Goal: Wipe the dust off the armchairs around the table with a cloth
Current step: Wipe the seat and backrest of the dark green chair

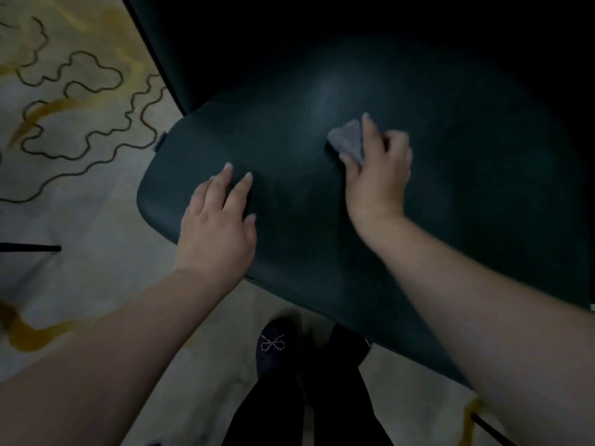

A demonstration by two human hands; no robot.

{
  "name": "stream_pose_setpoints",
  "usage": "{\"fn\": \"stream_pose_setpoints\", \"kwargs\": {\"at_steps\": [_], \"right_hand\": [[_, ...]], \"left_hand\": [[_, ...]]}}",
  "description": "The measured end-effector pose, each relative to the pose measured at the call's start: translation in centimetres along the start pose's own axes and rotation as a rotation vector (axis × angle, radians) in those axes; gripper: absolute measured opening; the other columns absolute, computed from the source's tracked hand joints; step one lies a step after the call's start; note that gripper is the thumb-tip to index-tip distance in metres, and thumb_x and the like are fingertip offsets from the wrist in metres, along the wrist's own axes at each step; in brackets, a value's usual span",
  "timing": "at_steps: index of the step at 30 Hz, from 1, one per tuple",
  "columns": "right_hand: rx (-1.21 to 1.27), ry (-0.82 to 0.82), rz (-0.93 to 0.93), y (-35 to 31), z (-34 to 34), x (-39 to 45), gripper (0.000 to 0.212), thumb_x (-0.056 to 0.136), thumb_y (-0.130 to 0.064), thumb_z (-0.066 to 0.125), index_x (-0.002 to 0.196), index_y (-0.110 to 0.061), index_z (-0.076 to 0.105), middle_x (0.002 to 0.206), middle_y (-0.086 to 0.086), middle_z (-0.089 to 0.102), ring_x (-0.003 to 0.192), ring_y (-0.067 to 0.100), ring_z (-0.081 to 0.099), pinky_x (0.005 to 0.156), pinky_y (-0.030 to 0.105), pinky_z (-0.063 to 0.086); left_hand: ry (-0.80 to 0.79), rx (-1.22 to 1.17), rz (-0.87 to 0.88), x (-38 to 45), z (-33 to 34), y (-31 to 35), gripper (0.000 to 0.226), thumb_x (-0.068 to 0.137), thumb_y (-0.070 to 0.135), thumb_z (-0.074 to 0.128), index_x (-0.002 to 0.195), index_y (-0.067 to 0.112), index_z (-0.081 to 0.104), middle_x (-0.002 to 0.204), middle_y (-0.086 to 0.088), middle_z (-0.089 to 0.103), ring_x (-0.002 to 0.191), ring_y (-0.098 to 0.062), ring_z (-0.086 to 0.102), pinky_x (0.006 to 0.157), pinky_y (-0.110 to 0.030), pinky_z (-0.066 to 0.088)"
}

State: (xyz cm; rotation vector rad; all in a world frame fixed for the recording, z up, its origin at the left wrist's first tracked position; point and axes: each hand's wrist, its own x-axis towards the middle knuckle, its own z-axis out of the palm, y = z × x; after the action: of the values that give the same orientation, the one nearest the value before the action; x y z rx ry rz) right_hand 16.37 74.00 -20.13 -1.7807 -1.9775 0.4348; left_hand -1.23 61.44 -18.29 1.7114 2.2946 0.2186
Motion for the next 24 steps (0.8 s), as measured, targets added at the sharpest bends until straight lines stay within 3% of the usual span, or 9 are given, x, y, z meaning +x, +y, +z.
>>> {"fn": "stream_pose_setpoints", "kwargs": {"at_steps": [3, 8, 11, 14, 19, 24], "right_hand": [[-0.009, -0.052, -0.027, -0.7, 0.7, -0.9, 0.060, 0.087, -0.013, 0.062, 0.143, -0.022, 0.043, 0.124, 0.014, 0.045, 0.109, 0.029, 0.043, 0.097, 0.035, 0.036], [0.010, -0.331, -0.225, -1.2, -0.8, -8.9, 0.057, 0.086, -0.008, 0.061, 0.139, -0.022, 0.048, 0.121, 0.012, 0.049, 0.103, 0.030, 0.047, 0.089, 0.038, 0.040], [0.013, -0.483, -0.201, -0.5, -3.2, -10.6, 0.055, 0.088, -0.008, 0.061, 0.139, -0.023, 0.047, 0.114, 0.007, 0.047, 0.102, 0.025, 0.047, 0.089, 0.042, 0.043], [0.108, -0.448, 0.003, 0.1, -6.7, -9.0, 0.055, 0.089, -0.010, 0.062, 0.140, -0.025, 0.045, 0.113, 0.003, 0.043, 0.101, 0.021, 0.050, 0.092, 0.036, 0.045], [0.238, -0.390, 0.184, -1.3, -13.5, -5.0, 0.051, 0.092, -0.020, 0.062, 0.138, -0.030, 0.043, 0.113, -0.010, 0.035, 0.089, 0.001, 0.045, 0.074, 0.005, 0.032], [0.321, -0.343, 0.271, -4.2, -20.0, -3.1, 0.051, 0.088, -0.027, 0.066, 0.134, -0.031, 0.047, 0.114, -0.008, 0.039, 0.084, -0.012, 0.046, 0.068, -0.003, 0.029]], "left_hand": [[-0.037, 0.011, -0.010, -0.6, 0.3, -0.3, 0.058, 0.093, 0.025, 0.054, 0.147, 0.016, 0.035, 0.155, -0.011, 0.026, 0.137, -0.032, 0.026, 0.115, -0.040, 0.019], [-0.151, 0.053, 0.005, -1.7, -0.9, 0.4, 0.061, 0.094, 0.031, 0.049, 0.150, 0.020, 0.027, 0.158, -0.008, 0.017, 0.141, -0.028, 0.018, 0.117, -0.041, 0.019], [-0.177, 0.095, 0.030, -2.3, -2.9, 1.1, 0.061, 0.095, 0.035, 0.045, 0.151, 0.021, 0.023, 0.159, -0.006, 0.015, 0.142, -0.026, 0.015, 0.117, -0.040, 0.018], [-0.192, 0.112, 0.023, -2.5, -5.4, 2.2, 0.061, 0.096, 0.037, 0.043, 0.151, 0.023, 0.021, 0.159, -0.004, 0.014, 0.143, -0.025, 0.013, 0.117, -0.040, 0.017], [-0.205, 0.148, 0.015, -2.6, -10.9, 5.1, 0.062, 0.096, 0.038, 0.042, 0.151, 0.024, 0.018, 0.159, -0.004, 0.013, 0.143, -0.025, 0.014, 0.115, -0.039, 0.015], [-0.232, 0.189, 0.058, -3.1, -16.9, 7.7, 0.061, 0.097, 0.039, 0.041, 0.151, 0.022, 0.018, 0.157, -0.005, 0.019, 0.141, -0.026, 0.021, 0.115, -0.039, 0.018]]}}
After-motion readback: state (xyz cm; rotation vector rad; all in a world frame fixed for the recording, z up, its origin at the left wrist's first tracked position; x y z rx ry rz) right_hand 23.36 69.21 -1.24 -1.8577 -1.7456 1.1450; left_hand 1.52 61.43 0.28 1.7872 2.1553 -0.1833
